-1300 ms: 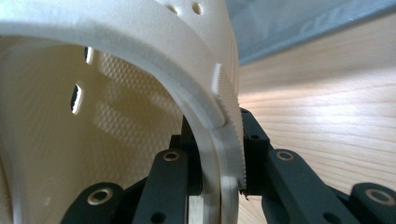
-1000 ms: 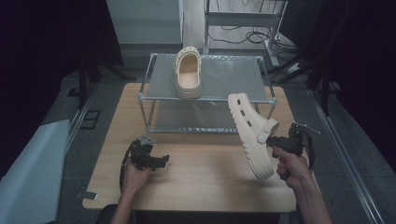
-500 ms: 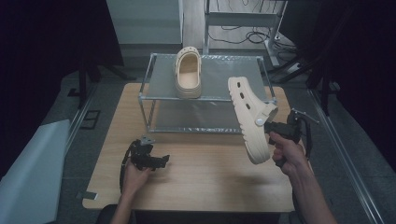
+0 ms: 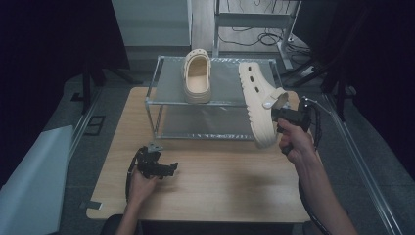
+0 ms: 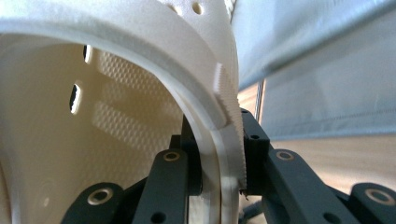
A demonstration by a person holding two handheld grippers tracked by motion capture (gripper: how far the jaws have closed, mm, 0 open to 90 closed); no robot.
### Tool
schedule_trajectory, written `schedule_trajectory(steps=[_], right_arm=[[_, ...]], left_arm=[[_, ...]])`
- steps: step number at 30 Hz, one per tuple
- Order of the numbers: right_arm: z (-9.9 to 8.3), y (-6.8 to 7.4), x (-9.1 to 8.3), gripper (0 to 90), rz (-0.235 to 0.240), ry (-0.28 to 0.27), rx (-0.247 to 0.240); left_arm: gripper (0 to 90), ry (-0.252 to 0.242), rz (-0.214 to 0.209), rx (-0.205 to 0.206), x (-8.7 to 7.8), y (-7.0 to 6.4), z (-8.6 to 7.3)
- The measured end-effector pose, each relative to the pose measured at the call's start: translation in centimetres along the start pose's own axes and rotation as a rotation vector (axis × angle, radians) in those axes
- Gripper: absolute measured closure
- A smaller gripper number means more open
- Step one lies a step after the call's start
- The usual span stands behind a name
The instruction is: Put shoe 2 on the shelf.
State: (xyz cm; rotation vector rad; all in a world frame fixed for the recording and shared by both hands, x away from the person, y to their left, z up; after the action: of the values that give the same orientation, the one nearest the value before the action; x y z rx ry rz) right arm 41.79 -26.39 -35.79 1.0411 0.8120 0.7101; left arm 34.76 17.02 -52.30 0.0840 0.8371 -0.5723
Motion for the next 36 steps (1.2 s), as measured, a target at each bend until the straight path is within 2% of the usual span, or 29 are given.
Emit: schedule_trajectory(steps=[7, 9, 15, 18, 23, 27, 28, 30, 31, 32, 36], right_arm=[[1.9, 0.6, 1.6, 76.8, -0.042, -0.039, 0.015], [2.7, 1.0, 2.6, 76.8, -0.078, -0.048, 0.013], [4.5, 1.5, 4.4, 76.7, -0.135, -0.088, 0.004], [5.0, 1.5, 5.0, 76.7, -0.149, -0.1, 0.007], [6.3, 1.4, 6.8, 76.7, -0.213, -0.133, 0.01], [6.8, 1.6, 7.7, 76.7, -0.231, -0.146, 0.002], [7.3, 1.6, 8.3, 76.7, -0.259, -0.152, -0.01], [7.4, 1.6, 8.6, 76.7, -0.267, -0.156, -0.013], [7.9, 1.4, 9.3, 76.6, -0.291, -0.165, -0.017], [7.9, 1.4, 9.3, 76.6, -0.291, -0.165, -0.017], [8.6, 1.3, 10.1, 76.5, -0.34, -0.189, -0.044]], left_arm=[[0.0, -0.001, -0.006, -0.003, -0.1, 0.1, 0.0], [0.0, -0.003, 0.001, -0.003, -0.1, 0.2, 0.0], [0.0, -0.008, 0.002, -0.002, -0.2, 0.2, 0.1], [0.0, -0.01, 0.0, -0.002, -0.2, 0.2, 0.1], [0.0, -0.013, -0.005, 0.0, -0.2, 0.1, 0.2], [0.0, -0.01, 0.004, 0.008, -0.2, 0.1, 0.2], [0.0, -0.011, 0.005, 0.009, -0.2, 0.1, 0.3], [0.0, -0.011, 0.005, 0.009, -0.2, 0.0, 0.3], [0.0, -0.014, 0.007, 0.009, -0.2, 0.0, 0.3], [0.0, -0.015, 0.008, 0.01, -0.2, 0.0, 0.3], [0.0, -0.013, 0.004, 0.006, -0.2, 0.1, 0.3]])
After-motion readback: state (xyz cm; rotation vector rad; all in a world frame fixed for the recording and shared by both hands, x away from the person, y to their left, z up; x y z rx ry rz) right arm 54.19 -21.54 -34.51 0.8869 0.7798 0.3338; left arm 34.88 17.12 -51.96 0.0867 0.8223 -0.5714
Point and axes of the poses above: each handheld gripper's, and its own axes: x roughly forward along the jaws, z roughly out of its top, y roughly to its left, the point moved 2 cm from there along x, roughly forward along the jaws, and after that the axes turned 4 degrees about -z, right-handed, at the moved point
